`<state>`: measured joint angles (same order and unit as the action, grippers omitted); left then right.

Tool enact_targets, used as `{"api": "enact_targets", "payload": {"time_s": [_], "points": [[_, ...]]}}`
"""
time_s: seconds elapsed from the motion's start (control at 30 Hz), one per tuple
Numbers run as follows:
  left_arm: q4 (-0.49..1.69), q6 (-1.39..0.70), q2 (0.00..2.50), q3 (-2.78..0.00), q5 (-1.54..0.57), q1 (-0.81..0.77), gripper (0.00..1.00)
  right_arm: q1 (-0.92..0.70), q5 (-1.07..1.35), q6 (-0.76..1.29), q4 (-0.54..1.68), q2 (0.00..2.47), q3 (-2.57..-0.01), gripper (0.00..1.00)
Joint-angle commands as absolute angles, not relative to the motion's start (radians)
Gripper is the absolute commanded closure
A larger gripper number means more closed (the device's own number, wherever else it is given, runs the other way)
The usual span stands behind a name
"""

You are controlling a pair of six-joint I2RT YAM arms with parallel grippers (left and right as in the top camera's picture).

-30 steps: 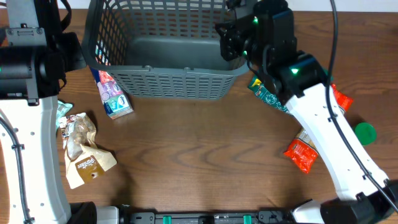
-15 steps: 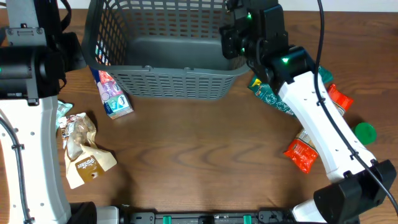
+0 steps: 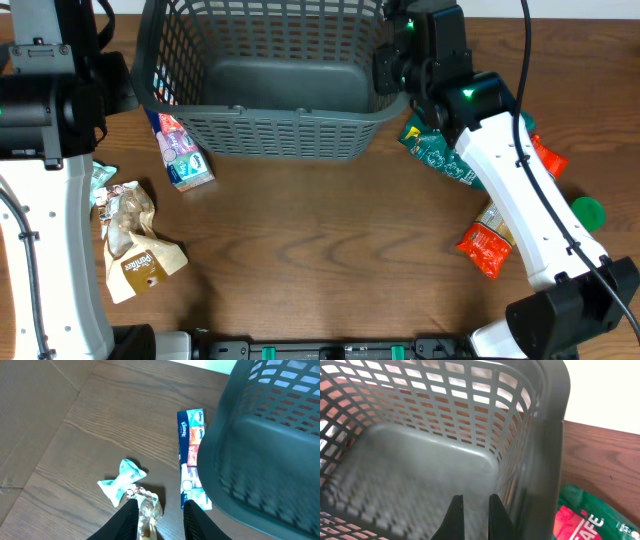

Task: Pack container

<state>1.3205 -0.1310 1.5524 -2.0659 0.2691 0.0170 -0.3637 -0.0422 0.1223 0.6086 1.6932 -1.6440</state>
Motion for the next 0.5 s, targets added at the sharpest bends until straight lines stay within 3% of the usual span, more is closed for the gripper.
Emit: {"api": "enact_targets", "payload": {"time_s": [0.0,0.47], "points": [[1.324,-0.141,1.557,-2.072,0.274,0.021,0.69,-0.354,-0.059,0.134,0.619,1.704,-1.669,0.99],[1.324,-0.141,1.557,-2.072,0.274,0.021,0.69,-0.354,-0.185,0.180,0.664,1.704,-1.669,0.99]]}}
